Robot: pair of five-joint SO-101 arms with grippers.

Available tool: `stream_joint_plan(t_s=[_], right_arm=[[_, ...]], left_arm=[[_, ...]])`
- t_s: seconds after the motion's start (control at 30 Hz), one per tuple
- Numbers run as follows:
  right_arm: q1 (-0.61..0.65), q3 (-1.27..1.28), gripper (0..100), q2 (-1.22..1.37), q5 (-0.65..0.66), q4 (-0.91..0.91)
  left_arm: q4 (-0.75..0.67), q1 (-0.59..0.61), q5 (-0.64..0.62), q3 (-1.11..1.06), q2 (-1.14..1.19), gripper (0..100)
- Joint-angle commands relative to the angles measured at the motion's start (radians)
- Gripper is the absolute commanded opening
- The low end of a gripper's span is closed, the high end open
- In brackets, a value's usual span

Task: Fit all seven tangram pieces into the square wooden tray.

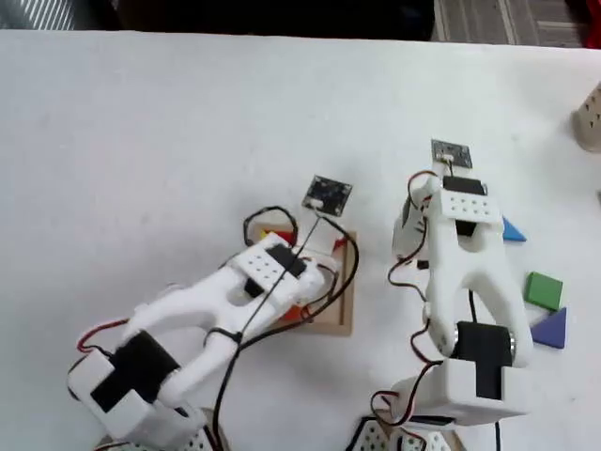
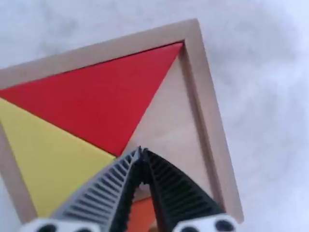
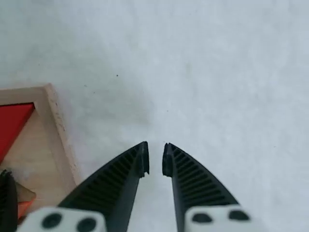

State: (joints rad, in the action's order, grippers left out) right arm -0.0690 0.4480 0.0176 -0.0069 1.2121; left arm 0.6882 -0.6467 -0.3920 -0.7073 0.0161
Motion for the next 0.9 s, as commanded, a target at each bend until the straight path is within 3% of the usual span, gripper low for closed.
stream_joint_plan(t_s=[0.0,0.5,0.67,0.87], right_arm=[[-0.001,-0.003,5.6,-0.044,0.005,-0.012],[-0.001,-0.003,5.6,-0.044,0.005,-0.013],[-0.002,-0.003,5.6,-0.044,0.005,-0.013],[-0.007,-0.003,5.6,-0.044,0.005,-0.013]], left_arm=[[0.018,-0.005,0.011,0.044,-0.036,2],[0.020,0.001,0.011,0.107,-0.039,2],[0.052,0.002,0.011,0.075,-0.163,2],[0.054,0.160,0.011,-0.037,-0.403,2]])
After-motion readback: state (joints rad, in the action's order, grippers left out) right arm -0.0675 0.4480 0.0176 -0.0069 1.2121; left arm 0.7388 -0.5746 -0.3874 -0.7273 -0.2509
